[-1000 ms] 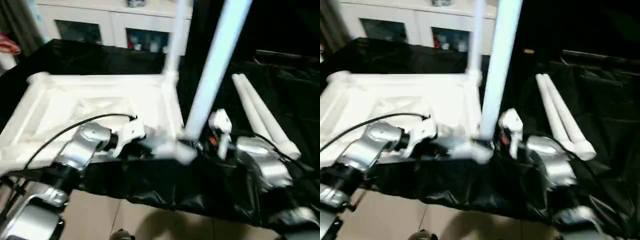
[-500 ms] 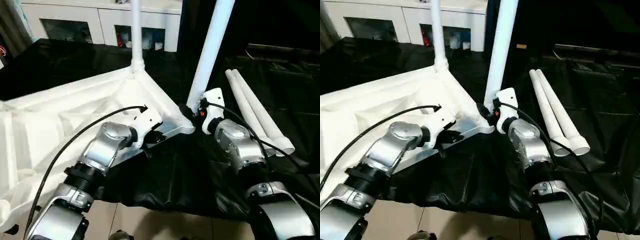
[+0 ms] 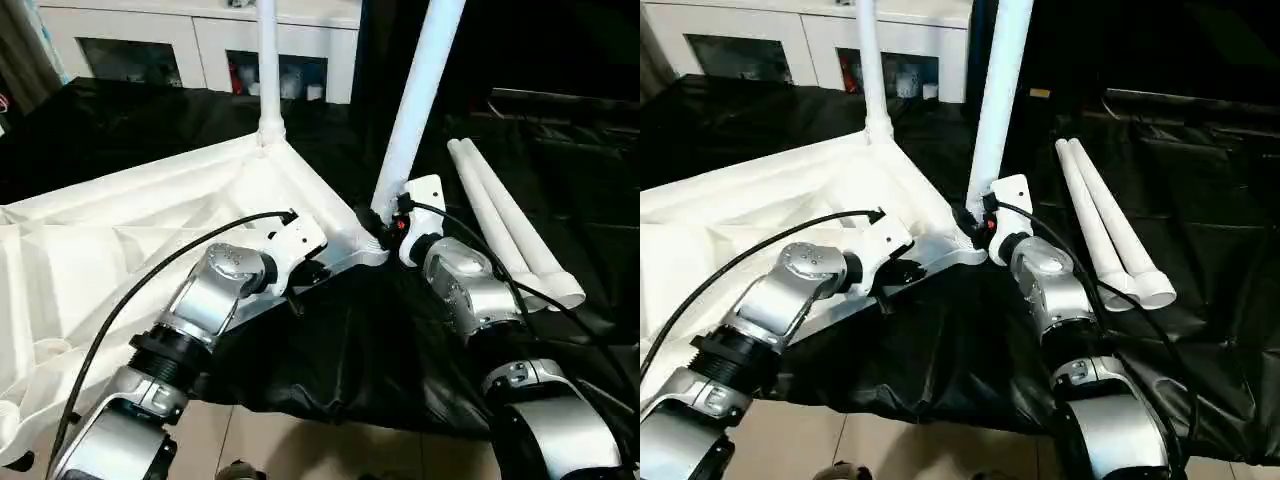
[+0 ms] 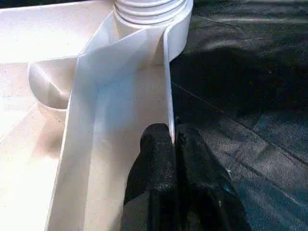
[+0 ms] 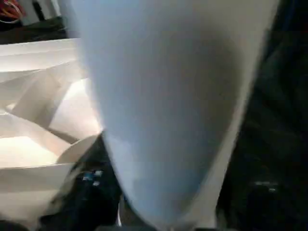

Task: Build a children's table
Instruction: Insert table leg to table base

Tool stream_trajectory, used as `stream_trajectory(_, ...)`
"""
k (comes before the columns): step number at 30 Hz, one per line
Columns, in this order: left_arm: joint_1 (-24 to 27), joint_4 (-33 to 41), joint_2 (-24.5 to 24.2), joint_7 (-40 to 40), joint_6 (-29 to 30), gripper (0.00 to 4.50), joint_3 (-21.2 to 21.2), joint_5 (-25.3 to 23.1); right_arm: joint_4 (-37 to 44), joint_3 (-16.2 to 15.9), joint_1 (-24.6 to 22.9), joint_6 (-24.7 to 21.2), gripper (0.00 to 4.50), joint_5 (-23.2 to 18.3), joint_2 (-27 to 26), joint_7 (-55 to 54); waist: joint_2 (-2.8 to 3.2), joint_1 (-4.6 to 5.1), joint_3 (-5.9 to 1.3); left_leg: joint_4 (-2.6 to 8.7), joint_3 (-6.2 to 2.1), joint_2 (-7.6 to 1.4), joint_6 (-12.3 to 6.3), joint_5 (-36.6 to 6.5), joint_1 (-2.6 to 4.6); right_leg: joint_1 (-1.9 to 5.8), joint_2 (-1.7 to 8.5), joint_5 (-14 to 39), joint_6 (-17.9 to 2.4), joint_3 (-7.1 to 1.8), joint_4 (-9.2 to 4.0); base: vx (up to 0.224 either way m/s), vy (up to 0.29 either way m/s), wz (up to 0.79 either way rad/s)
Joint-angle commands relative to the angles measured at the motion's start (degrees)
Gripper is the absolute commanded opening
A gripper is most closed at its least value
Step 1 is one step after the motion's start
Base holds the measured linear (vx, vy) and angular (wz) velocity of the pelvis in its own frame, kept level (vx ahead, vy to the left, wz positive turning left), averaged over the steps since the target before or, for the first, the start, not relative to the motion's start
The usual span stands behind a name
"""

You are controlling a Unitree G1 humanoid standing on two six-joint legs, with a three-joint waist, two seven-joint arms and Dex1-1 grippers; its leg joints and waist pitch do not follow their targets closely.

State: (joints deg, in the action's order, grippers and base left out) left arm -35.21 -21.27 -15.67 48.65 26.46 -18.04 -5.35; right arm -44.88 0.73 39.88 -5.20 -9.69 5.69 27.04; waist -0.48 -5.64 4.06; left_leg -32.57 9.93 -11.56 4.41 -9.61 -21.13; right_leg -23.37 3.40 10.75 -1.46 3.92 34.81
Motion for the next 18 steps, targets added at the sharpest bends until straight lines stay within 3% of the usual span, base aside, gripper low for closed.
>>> stream_trajectory(1,-0.85,5.47,1.01,2.54,-4.48,0.0,-0.96,2.3,0.03,-1.37,-1.42,-2.52,2.98,-0.98,-1.24,3.33,0.42,-0.32,-4.1,3.43,-0.39,-1.7,-1.58,-8.65,0.43,3.46,4.8,3.85,-12.95,-3.01,-3.46,0.0,0.0,0.0)
stream_trajectory(6,-0.33,6.06,-0.24,5.58,-6.15,0.0,-1.1,3.33,5.88,-2.76,-3.3,-4.32,3.29,-1.96,1.08,9.69,0.63,-0.89,-4.34,3.13,-0.32,-1.65,-2.48,-7.35,0.44,3.65,4.55,-0.5,-13.66,-2.91,-3.03,0.0,0.0,0.0)
stream_trajectory(7,-0.21,6.19,-1.05,6.98,-6.63,0.0,-1.39,3.81,7.86,-3.57,-4.15,-4.65,3.53,-1.76,2.22,11.25,0.59,-0.98,-4.37,3.11,-0.32,-1.64,-2.44,-7.24,0.49,3.7,4.53,-0.65,-13.65,-2.9,-2.97,0.0,0.0,0.0)
stream_trajectory(11,0.18,5.91,-3.09,11.23,-8.76,0.0,-1.87,4.45,13.55,-5.96,-6.86,-6.13,3.62,-1.92,5.47,17.53,0.93,-1.43,-4.31,3.09,-0.35,-1.68,-2.03,-8.26,0.5,3.71,4.62,1.01,-13.21,-2.91,-3.12,0.0,0.0,0.0)
stream_trajectory(16,0.57,5.31,-5.85,18.06,-10.94,0.0,-2.28,6.02,21.31,-8.99,-11.07,-8.89,3.62,-3.47,11.54,28.39,0.88,-2.5,-4.19,2.84,-0.25,-1.74,-2.99,-7.39,0.43,3.66,4.49,1.04,-12.53,-2.9,-3.03,0.0,0.0,0.0)
stream_trajectory(18,0.34,4.4,-6.7,19.85,-11.98,0.0,-2.55,6.3,23.37,-10.11,-12.19,-9.68,3.62,-3.73,13.68,32.04,0.78,-2.71,-4.13,2.88,-0.29,-1.82,-2.6,-8.79,0.49,3.57,4.63,4.29,-12.67,-2.85,-3.24,0.0,0.0,0.0)
